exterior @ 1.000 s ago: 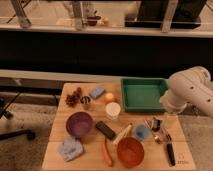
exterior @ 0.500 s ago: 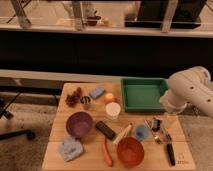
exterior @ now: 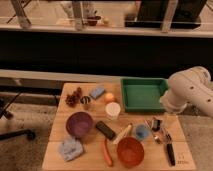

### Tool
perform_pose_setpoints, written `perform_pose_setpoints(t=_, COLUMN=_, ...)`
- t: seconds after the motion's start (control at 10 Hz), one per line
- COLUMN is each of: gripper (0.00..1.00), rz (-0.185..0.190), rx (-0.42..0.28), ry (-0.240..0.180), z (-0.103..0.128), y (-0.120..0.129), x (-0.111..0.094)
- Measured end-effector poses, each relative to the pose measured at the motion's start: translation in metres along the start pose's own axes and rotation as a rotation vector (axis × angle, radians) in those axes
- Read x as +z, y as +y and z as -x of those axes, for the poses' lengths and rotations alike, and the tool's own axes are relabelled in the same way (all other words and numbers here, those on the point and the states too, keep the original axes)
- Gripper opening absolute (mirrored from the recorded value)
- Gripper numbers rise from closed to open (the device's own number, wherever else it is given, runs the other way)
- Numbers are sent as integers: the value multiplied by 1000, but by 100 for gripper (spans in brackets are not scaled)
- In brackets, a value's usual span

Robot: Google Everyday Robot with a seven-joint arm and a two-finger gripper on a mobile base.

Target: Wipe tray with towel

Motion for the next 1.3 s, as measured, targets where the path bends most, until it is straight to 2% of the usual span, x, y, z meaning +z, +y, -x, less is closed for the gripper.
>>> perform_pose_setpoints(t=0.6, gripper=80, rz=-4, rx=-12, ry=-12, z=-2, y=3, x=5)
perform_pose_setpoints(t=1.0, gripper=80, rz=-3, rx=-71, ry=-53, z=13, y=20, x=16)
perform_pose_setpoints(t=1.3, gripper=80, rz=6, rx=-125, ry=-124, z=27, y=36, x=11)
